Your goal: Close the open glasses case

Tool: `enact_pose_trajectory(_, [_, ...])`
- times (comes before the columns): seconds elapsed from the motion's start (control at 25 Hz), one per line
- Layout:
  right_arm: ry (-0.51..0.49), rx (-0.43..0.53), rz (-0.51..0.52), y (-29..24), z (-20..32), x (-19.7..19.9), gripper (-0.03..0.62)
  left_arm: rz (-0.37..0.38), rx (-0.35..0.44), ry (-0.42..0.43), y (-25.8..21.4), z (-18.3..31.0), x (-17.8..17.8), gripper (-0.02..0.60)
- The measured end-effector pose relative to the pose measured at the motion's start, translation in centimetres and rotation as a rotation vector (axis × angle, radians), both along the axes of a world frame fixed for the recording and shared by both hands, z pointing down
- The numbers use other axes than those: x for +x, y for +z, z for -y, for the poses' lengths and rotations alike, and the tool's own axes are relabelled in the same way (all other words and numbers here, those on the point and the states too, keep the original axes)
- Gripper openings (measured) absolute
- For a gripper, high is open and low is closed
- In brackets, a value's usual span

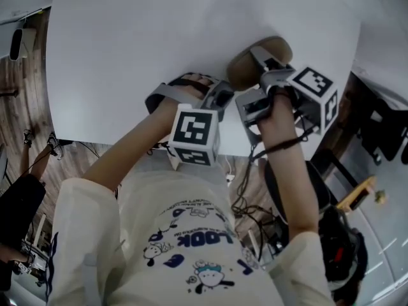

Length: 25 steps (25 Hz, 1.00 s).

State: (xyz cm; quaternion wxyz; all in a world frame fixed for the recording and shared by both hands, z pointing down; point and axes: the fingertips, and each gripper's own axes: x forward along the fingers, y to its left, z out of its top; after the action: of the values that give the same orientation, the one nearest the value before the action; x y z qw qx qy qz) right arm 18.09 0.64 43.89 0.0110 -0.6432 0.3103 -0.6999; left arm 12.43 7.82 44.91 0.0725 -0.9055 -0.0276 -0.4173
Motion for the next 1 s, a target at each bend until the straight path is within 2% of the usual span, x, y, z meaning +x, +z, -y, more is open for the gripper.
enact_pose_trajectory(0.08, [0.060, 0.013, -0.009, 0.2, 0.5, -0.1, 0.321, -0.008, -0.040, -0.075, 0.4, 0.1, 0.1, 0.002])
enact_pose_trajectory(0.16, [0.064, 0.052, 0.025, 0.1, 1.1, -0.6, 0.321, -0.017, -0.093, -0.132, 0.7, 0.9, -0.7, 0.002])
enact_pose_trajectory(0.28, [-0.015, 0.146, 0.079, -0.8, 1.2, -1.0, 0.321, -0.002, -0.110, -0.172, 0.9, 3.0, -3.0, 0.002])
enact_pose_trajectory(0.4, [-0.174, 0.230, 0.017, -2.6, 0.2, -0.1, 0.321, 0.013, -0.104, -0.217, 0.9, 5.6, -5.5, 0.002])
enact_pose_trajectory(0.48, [-0.370, 0.274, -0.086, -4.0, -0.1, 0.4, 0.322, 0.017, -0.110, -0.254, 0.9, 7.1, -7.1, 0.002])
enact_pose_trajectory(0.56, [-0.634, 0.303, -0.285, -5.3, 0.5, 0.8, 0.321, 0.023, -0.110, -0.285, 0.9, 8.6, -8.6, 0.002])
enact_pose_trajectory(0.68, [-1.174, 0.416, -0.647, -6.2, 2.8, -0.5, 0.321, 0.032, -0.105, -0.308, 1.0, 10.1, -9.4, 0.002])
enact_pose_trajectory(0.72, [-1.361, 0.438, -0.737, -5.9, 3.4, -1.5, 0.321, 0.036, -0.101, -0.308, 0.9, 10.4, -9.4, 0.002])
enact_pose_trajectory(0.8, [-1.652, 0.434, -0.796, -4.1, 3.9, -3.8, 0.322, 0.045, -0.090, -0.301, 1.0, 10.9, -9.5, 0.002])
enact_pose_trajectory(0.84, [-1.742, 0.411, -0.779, -2.9, 3.9, -4.6, 0.321, 0.048, -0.087, -0.296, 1.0, 11.0, -9.6, 0.002])
enact_pose_trajectory(0.88, [-1.792, 0.384, -0.754, -1.9, 3.9, -5.1, 0.321, 0.049, -0.088, -0.292, 1.1, 11.1, -9.7, 0.002])
enact_pose_trajectory(1.0, [-1.796, 0.359, -0.713, -1.1, 3.9, -5.3, 0.322, 0.045, -0.100, -0.290, 0.9, 10.8, -9.5, 0.002])
